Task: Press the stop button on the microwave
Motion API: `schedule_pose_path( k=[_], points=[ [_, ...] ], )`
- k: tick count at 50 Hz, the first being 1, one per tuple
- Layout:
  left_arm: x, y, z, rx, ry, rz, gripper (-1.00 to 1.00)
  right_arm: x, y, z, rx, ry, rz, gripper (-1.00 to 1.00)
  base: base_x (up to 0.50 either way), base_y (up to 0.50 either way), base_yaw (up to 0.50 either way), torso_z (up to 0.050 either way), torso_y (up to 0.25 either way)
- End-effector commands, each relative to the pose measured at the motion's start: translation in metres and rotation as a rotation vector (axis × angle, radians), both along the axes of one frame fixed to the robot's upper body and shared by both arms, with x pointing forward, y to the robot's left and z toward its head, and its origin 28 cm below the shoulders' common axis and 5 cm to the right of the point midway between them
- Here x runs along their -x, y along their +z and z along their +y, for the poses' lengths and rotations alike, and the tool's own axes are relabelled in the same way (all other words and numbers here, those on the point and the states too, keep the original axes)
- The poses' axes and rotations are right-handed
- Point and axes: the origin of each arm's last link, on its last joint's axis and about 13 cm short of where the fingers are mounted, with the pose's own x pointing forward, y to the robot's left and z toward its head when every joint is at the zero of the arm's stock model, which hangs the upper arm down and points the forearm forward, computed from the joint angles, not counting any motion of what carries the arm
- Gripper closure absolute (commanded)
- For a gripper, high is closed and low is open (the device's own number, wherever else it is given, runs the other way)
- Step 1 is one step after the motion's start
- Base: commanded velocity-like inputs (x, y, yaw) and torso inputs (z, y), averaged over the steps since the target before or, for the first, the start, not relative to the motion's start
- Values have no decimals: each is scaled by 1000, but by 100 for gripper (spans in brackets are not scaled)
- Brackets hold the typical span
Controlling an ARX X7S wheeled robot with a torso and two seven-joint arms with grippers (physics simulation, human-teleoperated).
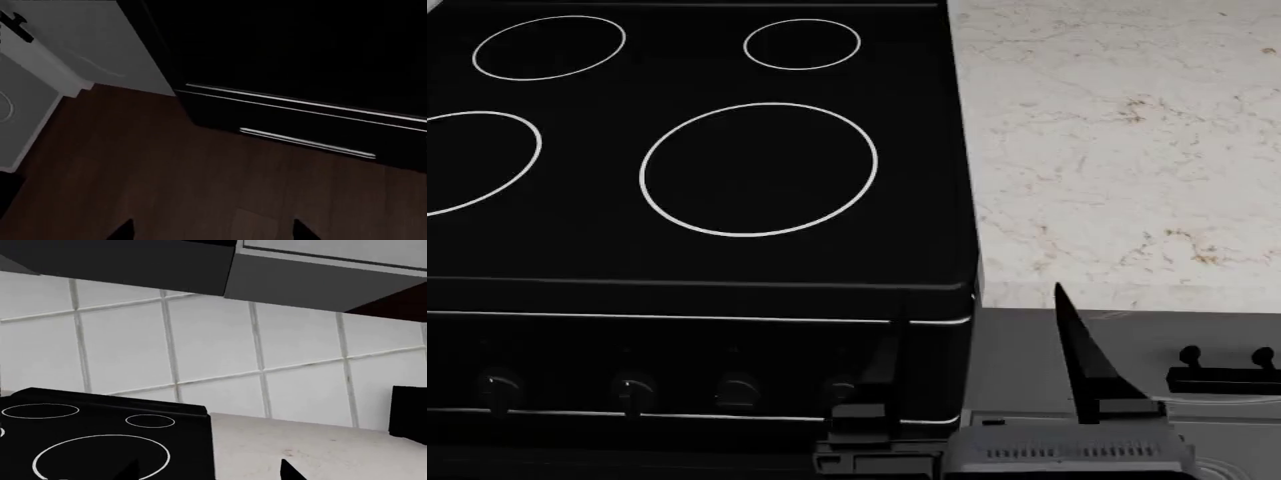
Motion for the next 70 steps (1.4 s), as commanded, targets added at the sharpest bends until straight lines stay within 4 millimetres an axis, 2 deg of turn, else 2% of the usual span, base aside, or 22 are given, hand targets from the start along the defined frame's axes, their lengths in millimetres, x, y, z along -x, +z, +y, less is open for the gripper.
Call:
schedule_pose_path(
  k=[1, 4, 26, 34, 46, 49, 56, 62, 70],
  points=[
    [43, -13, 1, 90, 90, 189, -100, 2, 38, 0, -4, -9, -108, -100, 0, 0, 0, 0, 0],
    [53, -15, -1, 89, 116, 251, -100, -1, 44, 1, -11, -15, -120, -100, 0, 0, 0, 0, 0],
    [53, -15, -1, 89, 116, 251, -100, -27, 126, -4, 51, -76, -239, -100, 0, 0, 0, 0, 0],
    [53, -15, -1, 89, 116, 251, -100, -40, 150, 2, 77, -85, -247, -100, 0, 0, 0, 0, 0],
    [53, -15, -1, 89, 116, 251, -100, -69, 199, 9, 46, -55, -220, -100, 0, 0, 0, 0, 0],
    [53, -15, -1, 89, 116, 251, -100, -74, 206, 10, 53, -59, -215, -100, 0, 0, 0, 49, 27],
    [53, -15, -1, 89, 116, 251, -100, -85, 236, 22, 60, -40, -175, -100, 0, 0, 0, 50, 42],
    [53, -15, -1, 89, 116, 251, -100, -105, 249, 25, 53, -39, -134, -100, 0, 0, 0, 50, 50],
    [53, -15, -1, 89, 116, 251, -100, -116, 258, 29, 57, -47, -95, -100, 0, 0, 0, 50, 50]
  ],
)
